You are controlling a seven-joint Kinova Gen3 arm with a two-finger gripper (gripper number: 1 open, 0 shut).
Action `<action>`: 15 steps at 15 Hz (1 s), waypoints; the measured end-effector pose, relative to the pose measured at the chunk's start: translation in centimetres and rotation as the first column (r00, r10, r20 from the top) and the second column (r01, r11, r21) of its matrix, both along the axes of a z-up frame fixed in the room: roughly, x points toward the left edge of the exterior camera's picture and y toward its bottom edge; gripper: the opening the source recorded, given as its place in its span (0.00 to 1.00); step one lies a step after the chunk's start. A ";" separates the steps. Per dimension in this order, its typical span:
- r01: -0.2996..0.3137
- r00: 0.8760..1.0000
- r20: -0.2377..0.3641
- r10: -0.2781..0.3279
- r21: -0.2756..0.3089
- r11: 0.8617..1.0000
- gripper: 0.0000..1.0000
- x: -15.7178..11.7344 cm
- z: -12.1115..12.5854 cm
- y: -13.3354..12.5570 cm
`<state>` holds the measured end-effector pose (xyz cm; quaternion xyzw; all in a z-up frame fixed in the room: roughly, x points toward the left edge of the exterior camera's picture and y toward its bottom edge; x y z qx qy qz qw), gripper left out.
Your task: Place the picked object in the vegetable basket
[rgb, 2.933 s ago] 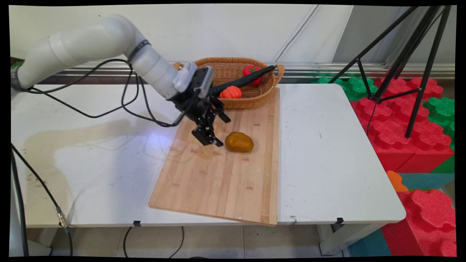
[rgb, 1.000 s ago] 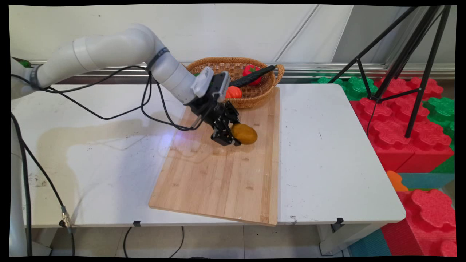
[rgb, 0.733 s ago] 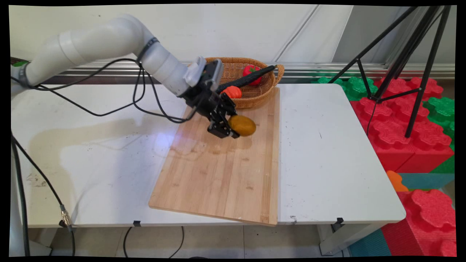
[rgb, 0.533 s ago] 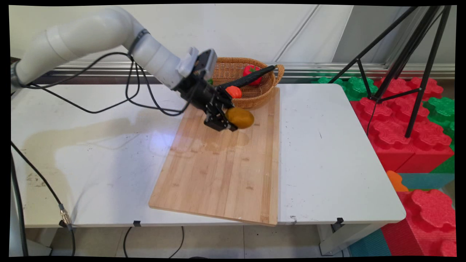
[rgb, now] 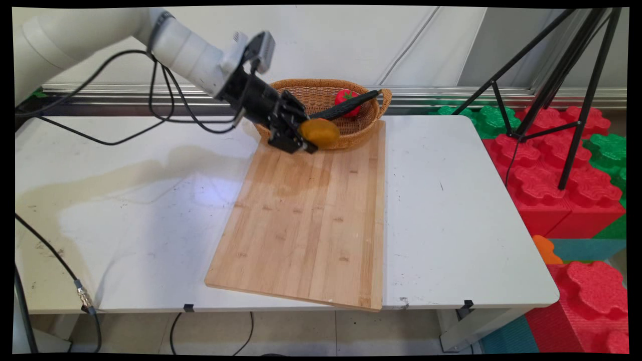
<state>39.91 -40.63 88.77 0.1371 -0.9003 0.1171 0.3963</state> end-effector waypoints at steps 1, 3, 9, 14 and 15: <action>-0.026 1.000 -0.009 0.026 -0.005 1.000 0.00 0.8 0.6 -0.1; -0.073 0.997 -0.017 0.073 -0.012 0.997 0.00 2.1 1.3 -0.4; -0.210 0.978 -0.023 0.210 -0.030 0.977 0.00 5.1 1.9 -2.1; -0.339 0.941 -0.016 0.339 -0.041 0.940 0.00 7.3 1.0 -5.3; -0.361 0.932 -0.005 0.361 -0.046 0.931 0.00 7.6 0.5 -6.2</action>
